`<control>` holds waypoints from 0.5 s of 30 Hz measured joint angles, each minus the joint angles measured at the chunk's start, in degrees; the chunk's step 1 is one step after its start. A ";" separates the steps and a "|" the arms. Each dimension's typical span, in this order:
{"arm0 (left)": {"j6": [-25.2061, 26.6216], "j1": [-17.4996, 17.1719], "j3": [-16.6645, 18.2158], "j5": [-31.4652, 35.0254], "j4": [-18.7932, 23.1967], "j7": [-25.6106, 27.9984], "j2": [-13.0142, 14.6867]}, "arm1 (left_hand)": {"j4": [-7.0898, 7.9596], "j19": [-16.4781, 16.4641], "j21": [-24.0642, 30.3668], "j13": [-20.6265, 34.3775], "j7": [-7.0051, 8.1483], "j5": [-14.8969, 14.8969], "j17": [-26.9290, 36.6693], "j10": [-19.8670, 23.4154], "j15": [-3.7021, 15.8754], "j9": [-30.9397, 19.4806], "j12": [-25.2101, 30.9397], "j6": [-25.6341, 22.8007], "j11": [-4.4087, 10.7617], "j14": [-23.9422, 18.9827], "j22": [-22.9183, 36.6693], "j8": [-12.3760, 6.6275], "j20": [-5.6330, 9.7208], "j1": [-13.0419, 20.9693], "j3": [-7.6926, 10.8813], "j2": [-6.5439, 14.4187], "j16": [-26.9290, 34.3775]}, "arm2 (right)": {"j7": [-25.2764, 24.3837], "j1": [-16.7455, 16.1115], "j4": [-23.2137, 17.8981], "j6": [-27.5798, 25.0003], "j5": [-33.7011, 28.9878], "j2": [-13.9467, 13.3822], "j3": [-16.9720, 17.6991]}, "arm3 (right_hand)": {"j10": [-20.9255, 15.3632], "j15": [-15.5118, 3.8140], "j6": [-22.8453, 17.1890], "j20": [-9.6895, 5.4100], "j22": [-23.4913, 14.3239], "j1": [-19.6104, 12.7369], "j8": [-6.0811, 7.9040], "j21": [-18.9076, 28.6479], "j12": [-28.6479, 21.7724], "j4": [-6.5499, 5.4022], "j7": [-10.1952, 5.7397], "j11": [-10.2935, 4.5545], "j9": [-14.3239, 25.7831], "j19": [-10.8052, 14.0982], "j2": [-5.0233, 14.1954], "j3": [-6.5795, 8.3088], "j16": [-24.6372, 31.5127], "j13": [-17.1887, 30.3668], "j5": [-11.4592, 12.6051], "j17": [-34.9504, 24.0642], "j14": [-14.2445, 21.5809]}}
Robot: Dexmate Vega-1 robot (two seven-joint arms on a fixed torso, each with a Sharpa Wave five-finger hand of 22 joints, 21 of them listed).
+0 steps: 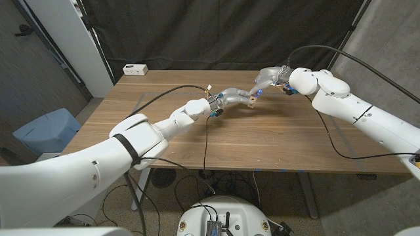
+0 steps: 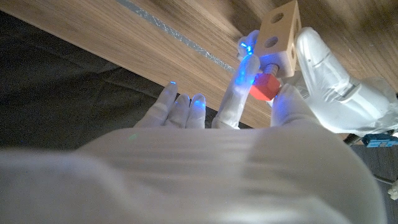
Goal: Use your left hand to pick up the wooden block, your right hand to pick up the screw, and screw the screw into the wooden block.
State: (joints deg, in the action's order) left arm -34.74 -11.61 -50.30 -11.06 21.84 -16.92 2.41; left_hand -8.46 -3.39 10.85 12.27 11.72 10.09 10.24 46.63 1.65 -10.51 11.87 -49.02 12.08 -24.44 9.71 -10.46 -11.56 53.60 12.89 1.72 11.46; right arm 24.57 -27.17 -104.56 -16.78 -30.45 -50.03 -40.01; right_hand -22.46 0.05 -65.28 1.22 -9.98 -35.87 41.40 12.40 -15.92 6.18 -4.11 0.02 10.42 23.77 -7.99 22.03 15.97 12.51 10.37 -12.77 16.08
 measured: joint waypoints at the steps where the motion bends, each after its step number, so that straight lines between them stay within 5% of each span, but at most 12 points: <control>1: -0.01 -0.04 0.02 0.00 0.01 0.00 0.03 | -0.01 0.00 0.00 0.00 0.00 0.00 0.00 0.00 0.00 0.00 0.00 0.00 0.00 0.00 0.00 -0.11 0.00 0.00 -0.01 0.00 0.00 | -0.02 -0.01 -0.01 -0.11 -0.12 0.00 0.00 | -0.08 -0.04 -0.14 0.00 0.00 0.22 0.00 0.00 0.00 0.00 0.01 0.08 -0.03 0.00 -0.22 0.00 0.00 0.00 0.00 0.00 0.04; 7: -0.44 -0.34 0.23 0.05 0.25 -0.14 0.17 | -0.04 0.00 0.00 0.00 -0.04 0.00 0.00 0.00 0.00 -0.04 0.00 -0.04 0.00 0.00 0.00 -0.15 0.00 0.00 -0.03 0.00 0.00 | 0.08 -0.18 -0.72 -1.09 -0.88 0.03 -0.22 | -0.37 0.16 0.59 0.00 0.00 2.82 -0.80 0.00 0.00 -0.49 -0.01 0.42 -0.03 0.00 -1.14 -1.59 0.00 -0.27 0.00 0.00 0.23; 15: -1.68 -0.64 0.46 0.38 0.50 -0.41 0.31 | -0.04 0.00 0.00 0.00 -0.13 0.00 0.00 0.00 0.00 -0.04 0.00 -0.13 0.00 0.00 0.00 -0.15 0.00 0.00 -0.03 0.00 0.00 | 1.47 -0.34 -2.13 -2.72 -1.65 -0.45 -0.35 | 1.61 2.24 6.18 1.13 0.00 7.43 -3.55 -0.75 1.67 -1.47 0.95 4.23 0.40 -1.16 -1.26 -3.78 -1.15 -0.27 0.00 -0.11 -1.88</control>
State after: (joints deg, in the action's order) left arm -36.42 -12.24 -49.84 -10.68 22.34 -17.33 2.72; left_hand -8.50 -3.39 10.85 12.28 11.58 10.09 10.24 46.63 1.65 -10.55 11.87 -49.15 12.08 -24.44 9.71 -10.61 -11.56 53.61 12.86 1.72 11.46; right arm 26.04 -27.51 -106.69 -19.50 -32.10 -50.49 -40.36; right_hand -20.85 2.29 -59.10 2.35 -9.98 -28.43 37.85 11.65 -14.25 4.71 -3.15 4.25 10.82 22.60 -9.26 18.26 14.81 12.24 10.37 -12.88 14.20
